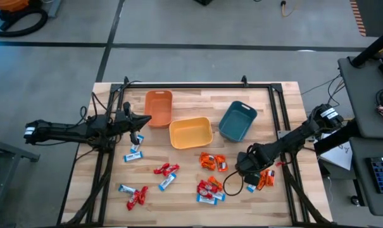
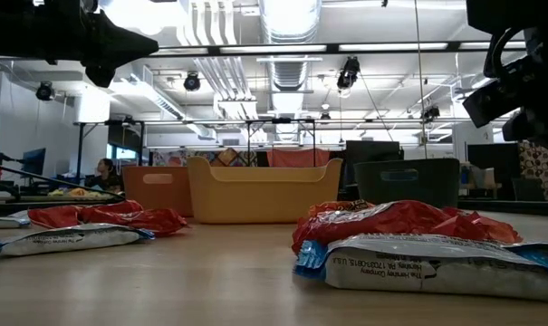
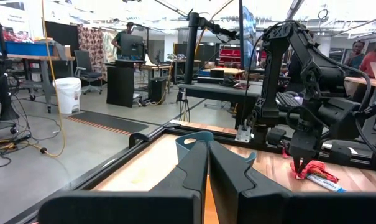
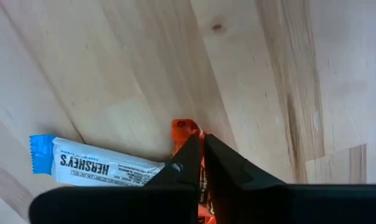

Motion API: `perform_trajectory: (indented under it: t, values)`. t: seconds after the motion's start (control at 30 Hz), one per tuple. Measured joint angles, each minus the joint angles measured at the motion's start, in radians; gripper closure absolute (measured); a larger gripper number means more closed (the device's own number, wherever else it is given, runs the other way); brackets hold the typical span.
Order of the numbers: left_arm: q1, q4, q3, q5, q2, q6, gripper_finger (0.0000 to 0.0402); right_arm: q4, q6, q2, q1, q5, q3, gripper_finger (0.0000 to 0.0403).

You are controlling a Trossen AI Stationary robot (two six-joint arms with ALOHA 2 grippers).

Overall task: Sort candy
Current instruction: Put the orange chocolate into the yellow bin

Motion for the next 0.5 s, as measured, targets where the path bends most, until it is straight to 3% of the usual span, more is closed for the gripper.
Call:
perform_trajectory:
  t: [0.3,0.5]
  values:
    - [0.000,0.000,0.000,0.000,0.000,0.000,0.0402,0.002,-0.012,-0.007,0.000,0.009,0.016,0.0394]
    - [0.000,0.000,0.000,0.000,0.000,0.000,0.0402,0.021,-0.017,-0.062,0.000,0.093,0.042,0.0394]
